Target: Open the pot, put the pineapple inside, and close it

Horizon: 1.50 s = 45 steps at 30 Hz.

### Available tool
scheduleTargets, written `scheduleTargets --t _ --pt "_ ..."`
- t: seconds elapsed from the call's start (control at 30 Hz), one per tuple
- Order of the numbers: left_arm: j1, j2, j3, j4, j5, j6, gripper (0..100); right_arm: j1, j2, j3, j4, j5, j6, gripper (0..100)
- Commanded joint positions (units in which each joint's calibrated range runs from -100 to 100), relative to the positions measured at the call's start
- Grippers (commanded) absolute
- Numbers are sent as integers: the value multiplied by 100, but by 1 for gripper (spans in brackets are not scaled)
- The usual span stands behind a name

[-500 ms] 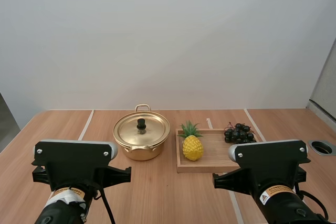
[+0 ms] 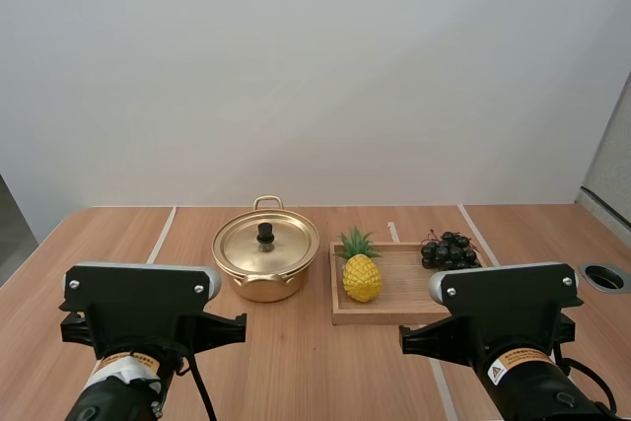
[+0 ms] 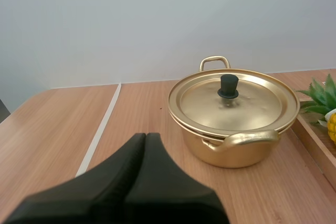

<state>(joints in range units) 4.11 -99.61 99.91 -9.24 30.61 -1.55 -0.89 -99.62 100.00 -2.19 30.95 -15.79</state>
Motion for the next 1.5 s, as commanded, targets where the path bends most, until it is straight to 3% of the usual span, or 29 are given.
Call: scheduleTargets --t 0.0,1.47 --pt "4 -39 9 23 -139 -58 0 4 -38 0 14 -6 7 0" --pt "4 -39 9 -32 -114 -66 0 4 -38 0 64 -6 6 0"
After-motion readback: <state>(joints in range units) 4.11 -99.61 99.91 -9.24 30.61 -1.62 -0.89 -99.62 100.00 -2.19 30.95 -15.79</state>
